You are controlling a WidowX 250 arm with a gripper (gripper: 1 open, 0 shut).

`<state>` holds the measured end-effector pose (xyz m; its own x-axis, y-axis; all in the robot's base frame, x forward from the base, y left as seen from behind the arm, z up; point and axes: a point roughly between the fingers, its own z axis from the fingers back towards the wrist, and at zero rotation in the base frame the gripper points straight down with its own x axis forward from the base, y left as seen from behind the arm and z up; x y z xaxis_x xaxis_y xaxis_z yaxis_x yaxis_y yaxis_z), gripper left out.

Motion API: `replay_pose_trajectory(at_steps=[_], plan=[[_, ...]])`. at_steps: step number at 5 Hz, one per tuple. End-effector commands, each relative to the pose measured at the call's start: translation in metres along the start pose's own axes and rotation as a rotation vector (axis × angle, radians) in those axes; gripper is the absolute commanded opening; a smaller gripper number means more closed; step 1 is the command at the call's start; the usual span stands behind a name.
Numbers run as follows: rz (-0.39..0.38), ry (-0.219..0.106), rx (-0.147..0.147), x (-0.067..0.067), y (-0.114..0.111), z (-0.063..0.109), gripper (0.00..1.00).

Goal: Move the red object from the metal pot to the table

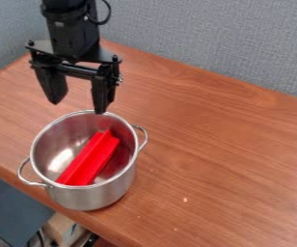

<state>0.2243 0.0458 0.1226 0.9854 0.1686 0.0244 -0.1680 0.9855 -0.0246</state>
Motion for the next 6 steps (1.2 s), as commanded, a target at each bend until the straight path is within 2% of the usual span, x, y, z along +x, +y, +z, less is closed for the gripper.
replay_pose_trajectory(at_steps=[1,6], plan=[[0.020,-0.041,0.006,0.0018,0.0064,0.0081,1.00],[0.015,-0.024,0.014,0.0023,0.0041,0.0050,1.00]])
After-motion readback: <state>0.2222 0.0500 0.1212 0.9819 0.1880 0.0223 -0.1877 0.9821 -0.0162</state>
